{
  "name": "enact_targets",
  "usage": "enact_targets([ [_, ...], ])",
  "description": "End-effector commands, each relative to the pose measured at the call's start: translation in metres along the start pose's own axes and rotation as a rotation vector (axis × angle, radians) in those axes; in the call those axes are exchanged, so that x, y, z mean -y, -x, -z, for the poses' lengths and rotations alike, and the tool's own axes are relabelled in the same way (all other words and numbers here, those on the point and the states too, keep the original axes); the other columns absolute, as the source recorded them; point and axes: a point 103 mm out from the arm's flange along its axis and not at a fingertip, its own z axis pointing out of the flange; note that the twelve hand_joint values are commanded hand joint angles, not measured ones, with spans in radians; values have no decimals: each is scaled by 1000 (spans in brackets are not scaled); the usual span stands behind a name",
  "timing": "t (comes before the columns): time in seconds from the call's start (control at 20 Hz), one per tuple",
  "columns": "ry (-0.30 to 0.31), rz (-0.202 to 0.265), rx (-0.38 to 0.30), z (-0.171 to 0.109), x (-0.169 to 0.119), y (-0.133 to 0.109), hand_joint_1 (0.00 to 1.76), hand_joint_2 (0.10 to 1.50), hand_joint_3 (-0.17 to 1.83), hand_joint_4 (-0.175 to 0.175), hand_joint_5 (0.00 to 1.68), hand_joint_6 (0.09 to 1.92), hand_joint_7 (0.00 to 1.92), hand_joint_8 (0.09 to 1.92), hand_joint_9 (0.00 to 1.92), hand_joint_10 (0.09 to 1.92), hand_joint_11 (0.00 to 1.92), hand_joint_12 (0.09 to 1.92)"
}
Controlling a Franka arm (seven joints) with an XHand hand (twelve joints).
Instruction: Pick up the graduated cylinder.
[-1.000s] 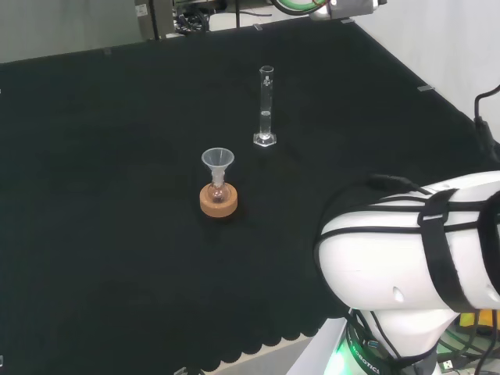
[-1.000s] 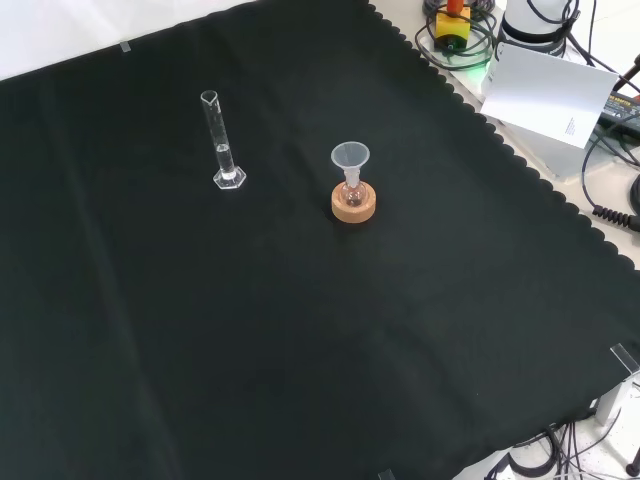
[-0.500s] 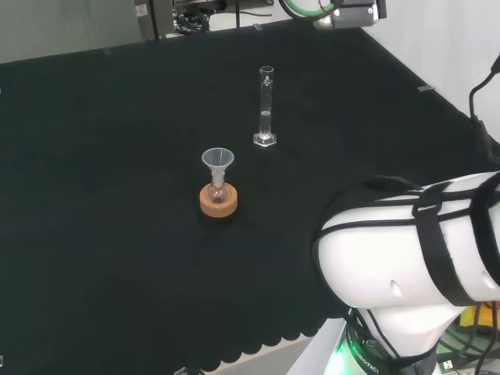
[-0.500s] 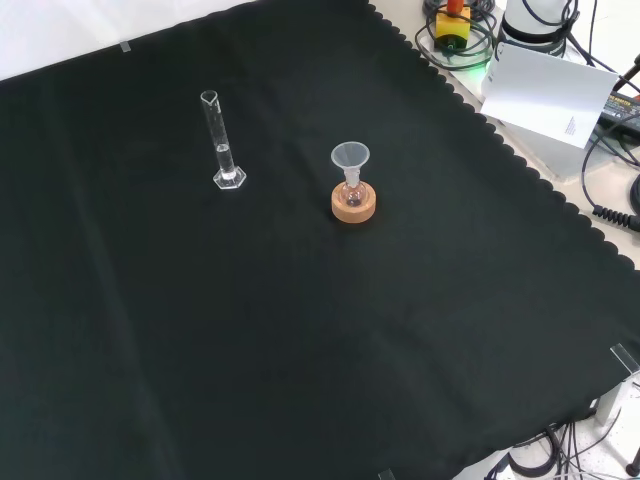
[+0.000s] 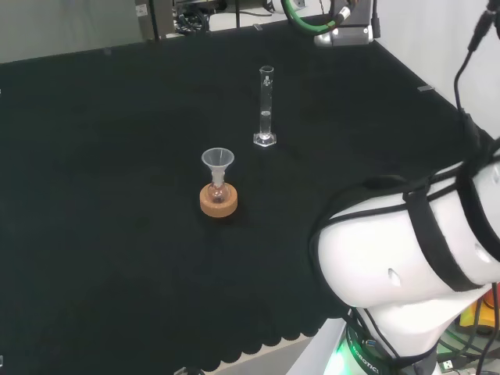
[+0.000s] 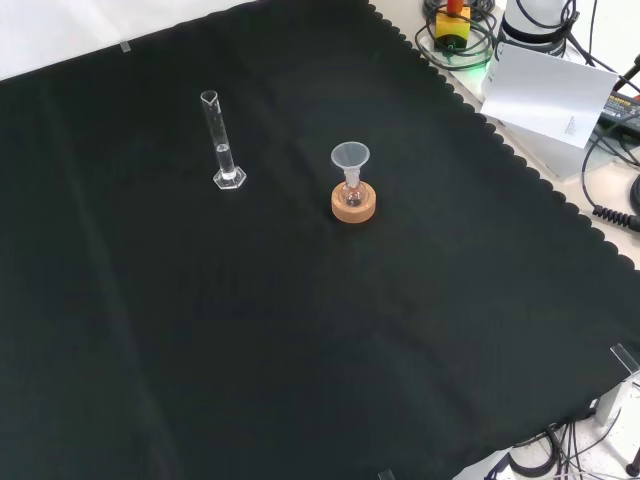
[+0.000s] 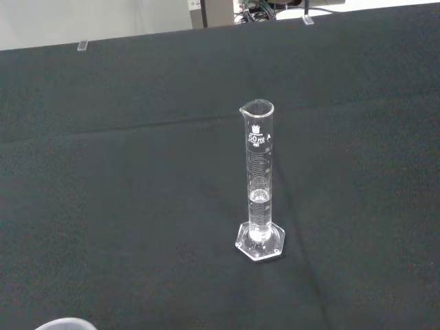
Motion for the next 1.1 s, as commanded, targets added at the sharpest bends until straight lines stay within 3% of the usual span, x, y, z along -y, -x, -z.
enact_targets([
  [0.05,39,39,-44,-40,-76,19,240,1154,266,-10,265,87,95,542,237,641,73,1383],
  [0.45,31,46,-60,-76,-122,28,306,1116,257,-18,270,87,97,553,246,645,76,1386],
  [0.75,9,53,-86,-107,-136,41,336,1093,254,-21,256,87,86,554,244,646,74,1386],
  [1.1,-20,30,-146,-135,-145,60,368,1068,255,-21,254,87,80,559,243,648,74,1388],
])
